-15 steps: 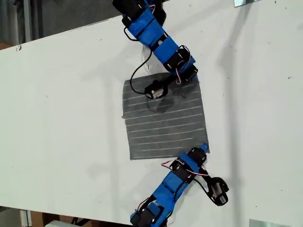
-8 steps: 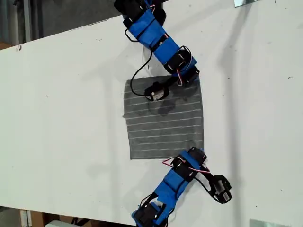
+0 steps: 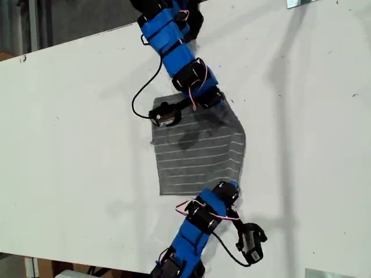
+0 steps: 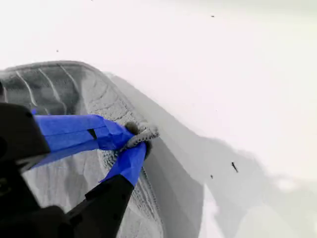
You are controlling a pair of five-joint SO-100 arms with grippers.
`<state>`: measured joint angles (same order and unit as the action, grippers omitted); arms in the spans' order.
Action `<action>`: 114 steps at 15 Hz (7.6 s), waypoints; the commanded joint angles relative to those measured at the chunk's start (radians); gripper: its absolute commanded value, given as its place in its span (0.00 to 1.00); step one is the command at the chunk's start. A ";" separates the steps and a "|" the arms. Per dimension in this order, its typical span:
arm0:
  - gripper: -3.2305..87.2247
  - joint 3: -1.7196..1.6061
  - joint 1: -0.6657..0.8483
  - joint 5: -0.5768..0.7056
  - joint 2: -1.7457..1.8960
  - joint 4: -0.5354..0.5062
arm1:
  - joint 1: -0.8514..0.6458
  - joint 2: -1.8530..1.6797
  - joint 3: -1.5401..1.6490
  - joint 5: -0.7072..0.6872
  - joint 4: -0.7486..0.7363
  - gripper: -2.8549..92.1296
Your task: Grasp corners of a square towel and fold twice.
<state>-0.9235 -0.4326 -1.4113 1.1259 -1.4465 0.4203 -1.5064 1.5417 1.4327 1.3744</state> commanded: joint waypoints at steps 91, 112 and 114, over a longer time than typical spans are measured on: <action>0.32 -1.732 0.940 0.095 1.124 0.459 | -0.772 -0.623 0.230 -0.279 0.242 0.03; 0.32 -1.746 0.959 0.130 1.123 0.480 | -0.721 0.396 -0.627 -0.747 -0.144 0.09; 0.32 -1.749 0.959 0.132 1.129 0.480 | -0.723 0.390 -0.627 -0.747 -0.155 0.27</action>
<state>-2.6768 0.5216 -1.2870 2.2350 -0.9756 -0.3099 -1.0891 0.9863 0.6949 1.2364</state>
